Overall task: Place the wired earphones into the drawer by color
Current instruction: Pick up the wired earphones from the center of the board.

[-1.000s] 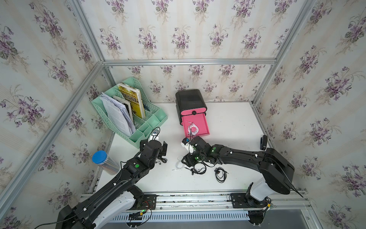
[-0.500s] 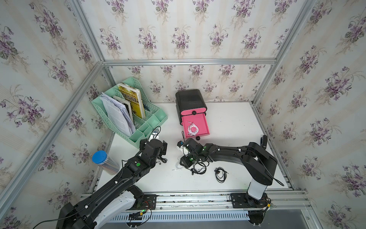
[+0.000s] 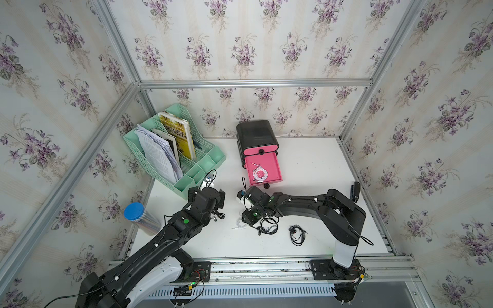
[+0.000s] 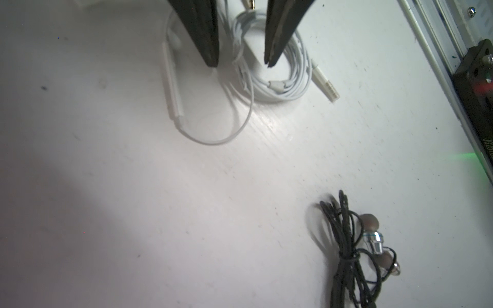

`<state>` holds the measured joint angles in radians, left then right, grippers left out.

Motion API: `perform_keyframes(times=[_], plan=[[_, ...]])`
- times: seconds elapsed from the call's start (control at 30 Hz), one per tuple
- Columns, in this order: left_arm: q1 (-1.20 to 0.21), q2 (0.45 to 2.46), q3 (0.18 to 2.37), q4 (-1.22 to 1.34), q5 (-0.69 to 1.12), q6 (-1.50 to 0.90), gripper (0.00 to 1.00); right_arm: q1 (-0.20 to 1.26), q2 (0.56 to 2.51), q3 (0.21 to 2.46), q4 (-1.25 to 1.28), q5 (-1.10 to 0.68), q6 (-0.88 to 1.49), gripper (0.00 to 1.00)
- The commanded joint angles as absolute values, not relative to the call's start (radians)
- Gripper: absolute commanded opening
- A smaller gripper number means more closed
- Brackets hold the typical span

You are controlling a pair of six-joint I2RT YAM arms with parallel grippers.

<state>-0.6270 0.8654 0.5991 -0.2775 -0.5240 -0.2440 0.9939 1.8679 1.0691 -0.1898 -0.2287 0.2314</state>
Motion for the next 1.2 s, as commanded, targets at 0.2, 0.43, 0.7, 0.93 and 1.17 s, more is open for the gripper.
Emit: perform_keyframes(times=[0.2, 0.43, 0.7, 0.93, 1.17], plan=[[-0.625, 0.865, 0.602, -0.273, -0.538, -0.246, 0.99, 0.996, 1.876, 1.062, -0.215, -0.222, 0.225, 0.14], [-0.626, 0.864, 0.602, -0.272, -0.540, -0.247, 0.99, 0.996, 1.860, 1.063, -0.214, -0.214, 0.225, 0.00], [-0.626, 0.865, 0.601, -0.272, -0.541, -0.247, 0.99, 0.997, 1.756, 1.058, -0.215, -0.137, 0.238, 0.00], [-0.625, 0.865, 0.601, -0.272, -0.543, -0.247, 0.99, 0.995, 1.633, 1.057, -0.226, -0.010, 0.248, 0.00], [-0.626, 0.868, 0.600, -0.270, -0.545, -0.247, 0.99, 0.992, 1.545, 1.069, -0.232, 0.073, 0.236, 0.00]])
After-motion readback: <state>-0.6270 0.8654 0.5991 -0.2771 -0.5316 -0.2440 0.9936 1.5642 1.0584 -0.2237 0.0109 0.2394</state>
